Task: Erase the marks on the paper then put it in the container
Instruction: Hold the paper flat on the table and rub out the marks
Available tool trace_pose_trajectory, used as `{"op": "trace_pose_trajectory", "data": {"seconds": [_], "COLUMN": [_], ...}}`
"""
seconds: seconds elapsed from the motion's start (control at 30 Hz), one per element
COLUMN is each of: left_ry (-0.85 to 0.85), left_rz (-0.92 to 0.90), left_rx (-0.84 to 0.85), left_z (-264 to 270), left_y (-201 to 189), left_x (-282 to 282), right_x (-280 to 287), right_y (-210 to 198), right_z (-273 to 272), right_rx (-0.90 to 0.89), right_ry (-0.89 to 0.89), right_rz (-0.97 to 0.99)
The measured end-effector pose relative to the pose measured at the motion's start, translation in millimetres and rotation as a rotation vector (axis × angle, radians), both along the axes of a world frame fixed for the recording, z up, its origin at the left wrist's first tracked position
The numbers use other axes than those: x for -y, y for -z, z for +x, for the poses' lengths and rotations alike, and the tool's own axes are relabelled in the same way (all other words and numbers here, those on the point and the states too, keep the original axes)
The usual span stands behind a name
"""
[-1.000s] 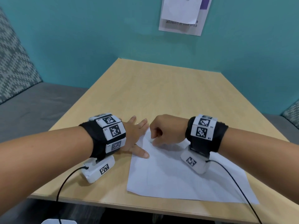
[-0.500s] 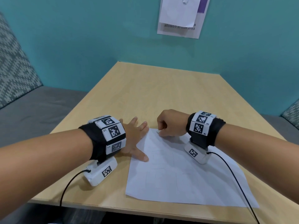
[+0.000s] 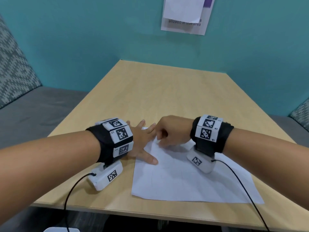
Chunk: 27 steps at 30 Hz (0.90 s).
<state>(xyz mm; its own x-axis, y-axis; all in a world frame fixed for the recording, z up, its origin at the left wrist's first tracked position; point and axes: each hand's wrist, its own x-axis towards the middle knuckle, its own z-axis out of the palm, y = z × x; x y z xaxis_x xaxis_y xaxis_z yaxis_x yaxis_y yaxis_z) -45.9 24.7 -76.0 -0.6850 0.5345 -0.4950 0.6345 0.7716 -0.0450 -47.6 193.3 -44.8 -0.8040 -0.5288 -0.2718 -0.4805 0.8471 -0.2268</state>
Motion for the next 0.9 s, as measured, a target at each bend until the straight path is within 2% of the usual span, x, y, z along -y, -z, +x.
{"op": "trace_pose_trajectory", "data": {"seconds": [0.1,0.27,0.4,0.57,0.7,0.9], "left_ry": [0.003,-0.02,-0.017,-0.013,-0.01,-0.006], "left_rz": [-0.028,0.003,-0.042,-0.015,-0.038,-0.004], "left_rx": [-0.035,0.021,-0.019,0.004,-0.025,0.002], "left_z": [1.9,-1.0,1.2,0.1,1.3,-0.6], "left_y": [-1.2,1.2,-0.2,0.2,0.5,1.7], "left_x": [-2.0,0.8,-1.7,0.8,-0.3,1.4], "right_x": [-9.3,8.0,-13.8,-1.0,-16.5,1.5], "right_y": [-2.4,4.4,-3.1,4.2,-2.8,3.6], "right_z": [-9.5,15.7,-13.5,9.5,-14.9,6.9], "right_rx": [-0.032,0.052,-0.057,0.062,-0.037,0.053], "right_ry": [0.098,-0.05,0.113,-0.004,0.137,-0.001], "right_rz": [0.004,0.0,0.043,0.003,0.033,0.009]}}
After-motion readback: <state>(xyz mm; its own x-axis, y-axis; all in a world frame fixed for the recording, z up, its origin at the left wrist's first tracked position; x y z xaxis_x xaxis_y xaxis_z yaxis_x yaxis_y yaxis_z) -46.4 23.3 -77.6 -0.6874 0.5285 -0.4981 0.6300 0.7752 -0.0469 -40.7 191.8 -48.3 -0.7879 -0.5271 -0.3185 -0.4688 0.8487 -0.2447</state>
